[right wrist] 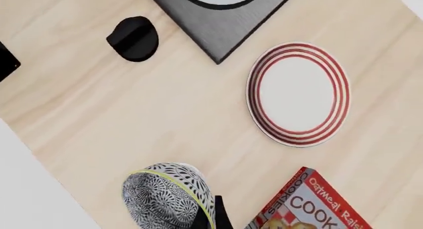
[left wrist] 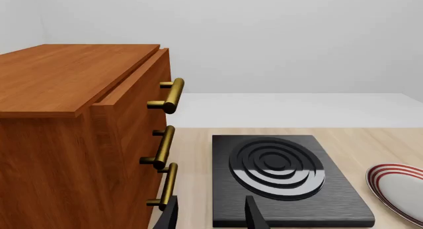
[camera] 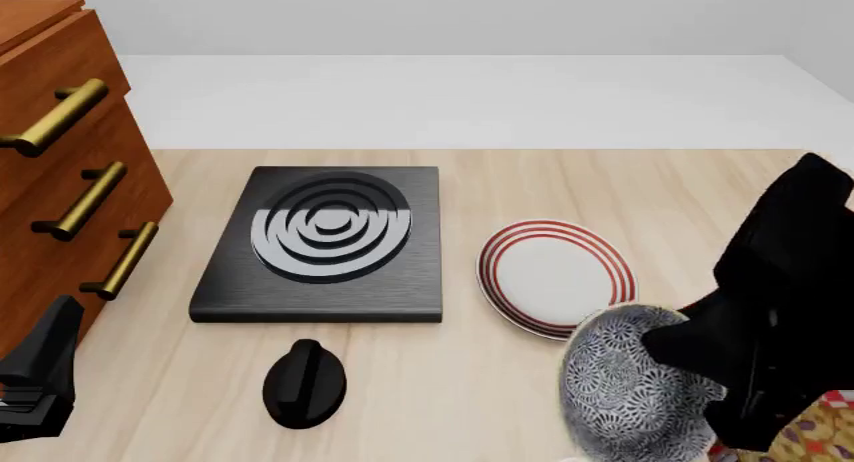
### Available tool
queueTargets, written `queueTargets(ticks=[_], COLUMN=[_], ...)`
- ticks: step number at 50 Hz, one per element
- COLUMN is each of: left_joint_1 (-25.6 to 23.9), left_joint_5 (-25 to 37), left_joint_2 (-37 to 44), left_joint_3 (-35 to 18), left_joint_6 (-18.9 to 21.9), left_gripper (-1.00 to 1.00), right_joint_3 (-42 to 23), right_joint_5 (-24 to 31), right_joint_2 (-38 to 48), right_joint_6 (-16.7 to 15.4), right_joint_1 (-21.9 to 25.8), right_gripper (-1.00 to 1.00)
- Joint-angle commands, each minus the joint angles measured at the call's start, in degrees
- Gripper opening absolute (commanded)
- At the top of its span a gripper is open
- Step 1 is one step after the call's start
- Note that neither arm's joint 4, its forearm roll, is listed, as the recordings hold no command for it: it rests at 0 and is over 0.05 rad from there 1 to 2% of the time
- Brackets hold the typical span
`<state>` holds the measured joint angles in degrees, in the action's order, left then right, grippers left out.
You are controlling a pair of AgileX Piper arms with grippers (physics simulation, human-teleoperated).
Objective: Pick the akita bowl on the ramekin and place it on the plate.
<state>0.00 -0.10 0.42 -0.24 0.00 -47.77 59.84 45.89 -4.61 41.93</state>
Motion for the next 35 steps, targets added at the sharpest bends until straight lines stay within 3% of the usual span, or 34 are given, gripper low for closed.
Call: queueTargets(ticks=[1, 15, 18, 23, 25, 26, 35], left_joint_1=[0.0, 0.0, 0.0, 0.0, 0.0, 0.0, 0.0], left_joint_5=[0.0, 0.0, 0.0, 0.0, 0.0, 0.0, 0.0], left_joint_2=[0.0, 0.0, 0.0, 0.0, 0.0, 0.0, 0.0], left_joint_3=[0.0, 0.0, 0.0, 0.0, 0.0, 0.0, 0.0], left_joint_6=[0.0, 0.0, 0.0, 0.0, 0.0, 0.0, 0.0], left_gripper=[1.0, 1.0, 1.0, 1.0, 1.0, 1.0, 1.0], right_joint_3=[-4.7, -14.3, -15.9, -16.8, -18.4, -18.4, -18.5], right_joint_5=[-4.3, -9.2, -11.2, -14.1, -15.5, -15.9, -19.1], right_joint_2=[4.3, 15.3, 18.0, 21.9, 24.7, 25.0, 29.2], right_joint_6=[2.0, 3.7, 5.8, 5.8, 3.4, 4.6, 4.0], right_joint_1=[-6.9, -13.9, -14.4, -17.1, -21.3, -21.2, -23.8], right_gripper=[-1.0, -1.0, -1.0, -1.0, -1.0, -1.0, -1.0])
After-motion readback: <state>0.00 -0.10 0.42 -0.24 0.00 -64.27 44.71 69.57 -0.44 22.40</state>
